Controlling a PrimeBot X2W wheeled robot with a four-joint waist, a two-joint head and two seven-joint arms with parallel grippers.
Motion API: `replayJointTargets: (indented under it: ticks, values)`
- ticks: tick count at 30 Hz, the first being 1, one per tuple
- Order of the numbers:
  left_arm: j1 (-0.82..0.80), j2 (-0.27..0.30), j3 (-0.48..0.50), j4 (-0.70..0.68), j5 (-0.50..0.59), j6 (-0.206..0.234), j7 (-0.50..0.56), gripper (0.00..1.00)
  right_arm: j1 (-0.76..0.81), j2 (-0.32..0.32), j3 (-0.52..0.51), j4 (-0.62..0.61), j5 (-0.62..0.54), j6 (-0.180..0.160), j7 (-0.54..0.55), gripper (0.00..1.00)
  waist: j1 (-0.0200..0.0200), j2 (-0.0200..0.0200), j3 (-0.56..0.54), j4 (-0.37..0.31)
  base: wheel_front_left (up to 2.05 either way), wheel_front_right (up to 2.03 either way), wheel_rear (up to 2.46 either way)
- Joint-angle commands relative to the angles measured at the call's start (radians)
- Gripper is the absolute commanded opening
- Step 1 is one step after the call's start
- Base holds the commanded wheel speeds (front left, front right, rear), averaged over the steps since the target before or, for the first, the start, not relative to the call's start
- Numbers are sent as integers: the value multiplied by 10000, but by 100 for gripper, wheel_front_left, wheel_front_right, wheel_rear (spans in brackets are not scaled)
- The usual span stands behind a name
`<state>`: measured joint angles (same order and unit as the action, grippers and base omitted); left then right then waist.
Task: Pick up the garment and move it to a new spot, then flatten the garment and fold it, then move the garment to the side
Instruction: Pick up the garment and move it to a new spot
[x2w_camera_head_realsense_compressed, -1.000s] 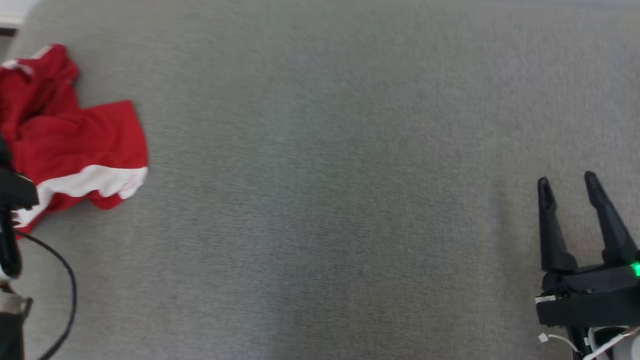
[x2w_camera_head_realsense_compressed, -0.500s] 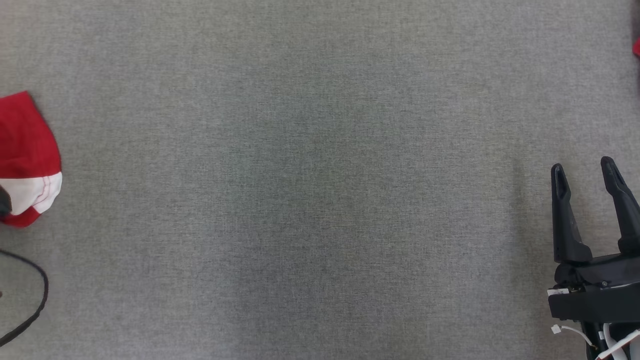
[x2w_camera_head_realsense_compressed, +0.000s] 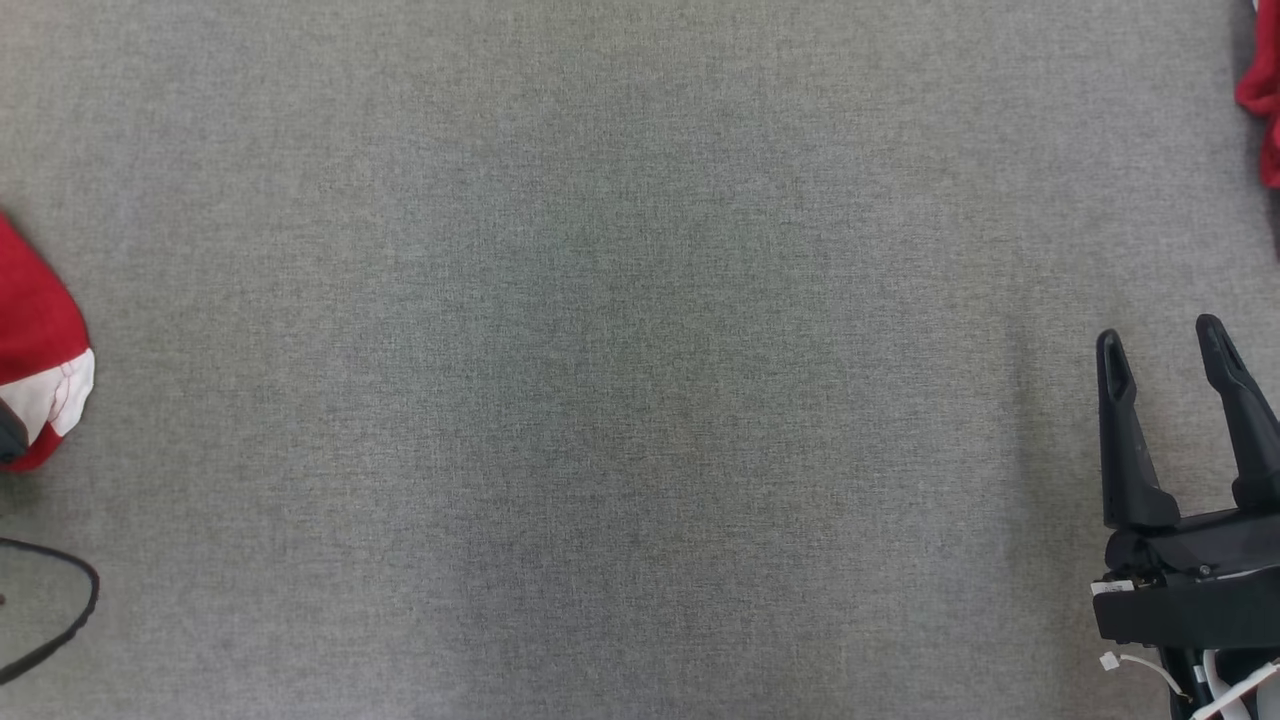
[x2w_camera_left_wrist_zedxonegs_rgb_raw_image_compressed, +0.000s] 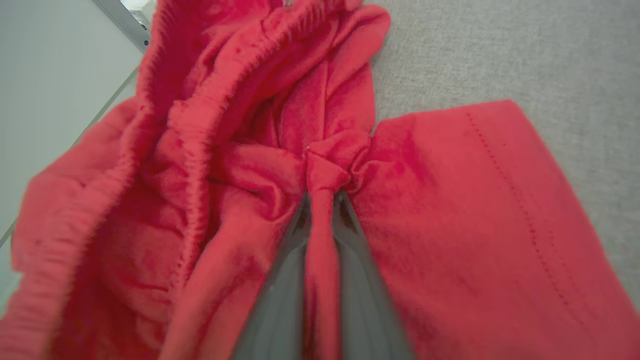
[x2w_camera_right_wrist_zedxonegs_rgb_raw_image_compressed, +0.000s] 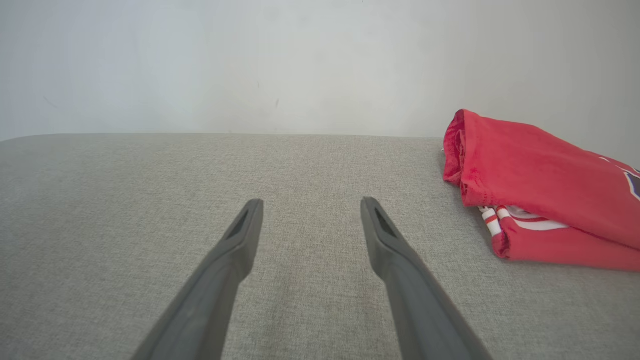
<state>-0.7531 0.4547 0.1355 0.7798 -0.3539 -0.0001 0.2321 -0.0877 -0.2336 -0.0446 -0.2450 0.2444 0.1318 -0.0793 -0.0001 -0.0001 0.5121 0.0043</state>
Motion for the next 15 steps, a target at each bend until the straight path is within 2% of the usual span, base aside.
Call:
replayJointTargets:
  ticks: [1, 7, 11, 15]
  values:
    - [319, -247, -87, 217, -48, -8, 15, 0, -16, 17, 12, 5, -32, -26, 8, 100, 1, 1, -38, -21, 0, 0, 0]
    - [7, -48, -51, -373, 164, 160, -1268, 0, -64, 145, 24, 231, -27, -26, -111, 100, 1, 1, -461, -73, 0, 0, 0]
    - [-232, 100, -160, -905, 345, 110, -1997, 0, -70, 302, 142, 546, 55, -26, -275, 100, 1, 1, -930, -108, 0, 0, 0]
    - [-525, 254, -424, -1997, 593, 50, -2596, 0, -133, 493, 395, 1134, 230, -26, -596, 100, 1, 1, -1595, -316, 0, 0, 0]
